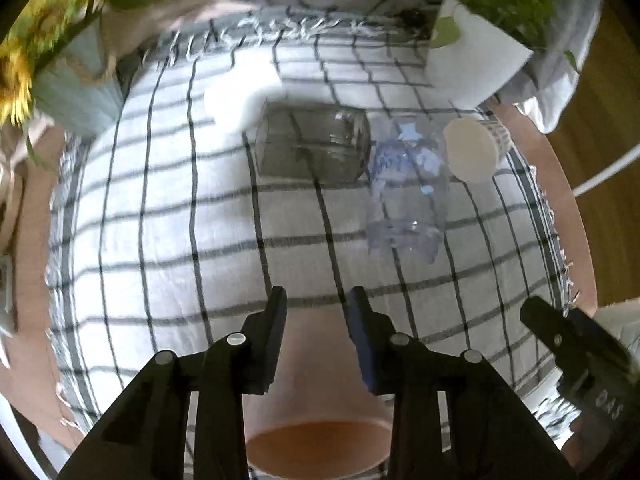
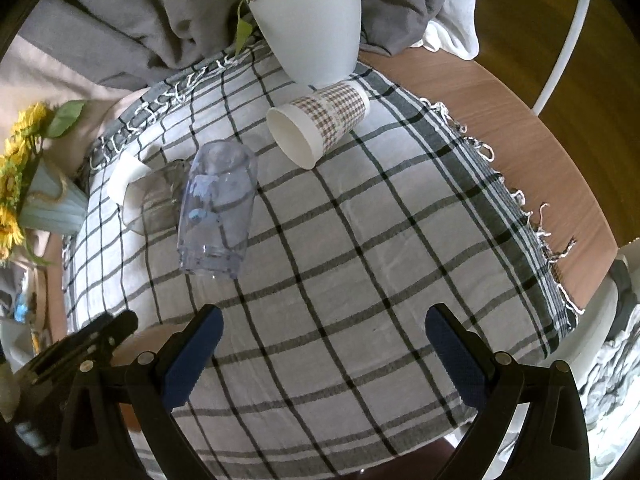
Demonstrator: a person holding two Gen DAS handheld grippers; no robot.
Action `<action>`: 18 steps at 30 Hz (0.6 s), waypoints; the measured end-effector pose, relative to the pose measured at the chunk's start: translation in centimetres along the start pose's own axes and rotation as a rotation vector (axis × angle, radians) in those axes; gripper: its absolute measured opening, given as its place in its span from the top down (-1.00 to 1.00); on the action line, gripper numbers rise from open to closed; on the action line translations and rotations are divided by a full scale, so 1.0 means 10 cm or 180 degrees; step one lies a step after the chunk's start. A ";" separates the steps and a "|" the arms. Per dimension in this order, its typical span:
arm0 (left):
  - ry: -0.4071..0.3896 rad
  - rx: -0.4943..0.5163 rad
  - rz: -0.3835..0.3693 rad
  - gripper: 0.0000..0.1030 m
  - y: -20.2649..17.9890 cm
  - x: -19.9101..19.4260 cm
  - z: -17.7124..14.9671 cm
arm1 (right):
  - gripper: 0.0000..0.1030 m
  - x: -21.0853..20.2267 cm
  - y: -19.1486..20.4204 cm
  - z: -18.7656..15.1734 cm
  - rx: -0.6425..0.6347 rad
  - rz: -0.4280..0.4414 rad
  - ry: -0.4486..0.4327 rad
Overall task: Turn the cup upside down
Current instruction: 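Lift the pink cup with the left gripper and rotate it upright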
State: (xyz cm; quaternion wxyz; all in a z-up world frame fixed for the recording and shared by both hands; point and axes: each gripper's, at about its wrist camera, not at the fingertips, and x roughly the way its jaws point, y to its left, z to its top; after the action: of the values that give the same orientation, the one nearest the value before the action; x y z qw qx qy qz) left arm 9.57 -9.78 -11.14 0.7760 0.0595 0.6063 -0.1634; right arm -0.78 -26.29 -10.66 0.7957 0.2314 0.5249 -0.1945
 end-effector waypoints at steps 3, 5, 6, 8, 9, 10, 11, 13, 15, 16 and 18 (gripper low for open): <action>0.0104 -0.0097 -0.0109 0.40 0.02 0.08 -0.11 | -0.98 0.00 0.00 0.00 -0.0053 0.0022 0.0026; 0.0128 -0.0115 -0.0094 0.40 0.04 0.10 -0.18 | -0.98 0.00 0.01 -0.02 -0.0098 -0.0018 0.0019; 0.0155 -0.0137 -0.0111 0.40 0.05 0.12 -0.21 | -0.98 0.00 0.01 -0.02 -0.0134 -0.0023 0.0019; 0.0195 -0.0220 -0.0161 0.40 0.08 0.14 -0.31 | -0.98 0.02 0.03 -0.03 -0.0177 -0.0035 0.0038; 0.0207 -0.0259 -0.0170 0.40 0.09 0.15 -0.36 | -0.98 0.04 0.02 -0.04 -0.0190 -0.0033 0.0056; 0.0224 -0.0306 -0.0202 0.40 0.10 0.17 -0.41 | -0.98 0.05 0.03 -0.05 -0.0218 -0.0040 0.0070; 0.0250 -0.0311 -0.0231 0.40 0.10 0.20 -0.47 | -0.98 0.07 0.04 -0.07 -0.0256 -0.0056 0.0081; 0.0310 -0.0385 -0.0257 0.38 0.13 0.27 -0.55 | -0.98 0.09 0.05 -0.11 -0.0321 -0.0096 0.0095; 0.0320 -0.0428 -0.0281 0.39 0.16 0.29 -0.58 | -0.98 0.12 0.04 -0.14 -0.0352 -0.0127 0.0118; 0.0303 -0.0424 -0.0286 0.39 0.16 0.29 -0.59 | -0.98 0.12 0.04 -0.14 -0.0347 -0.0126 0.0125; 0.0285 -0.0406 -0.0282 0.39 0.16 0.29 -0.59 | -0.98 0.12 0.02 -0.16 -0.0314 -0.0124 0.0133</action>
State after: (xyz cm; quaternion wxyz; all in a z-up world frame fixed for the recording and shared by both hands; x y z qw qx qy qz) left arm 5.26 -7.04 -15.61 0.7423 -0.0097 0.6516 -0.1558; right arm -1.37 -25.29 -12.27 0.7911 0.1856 0.5547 -0.1789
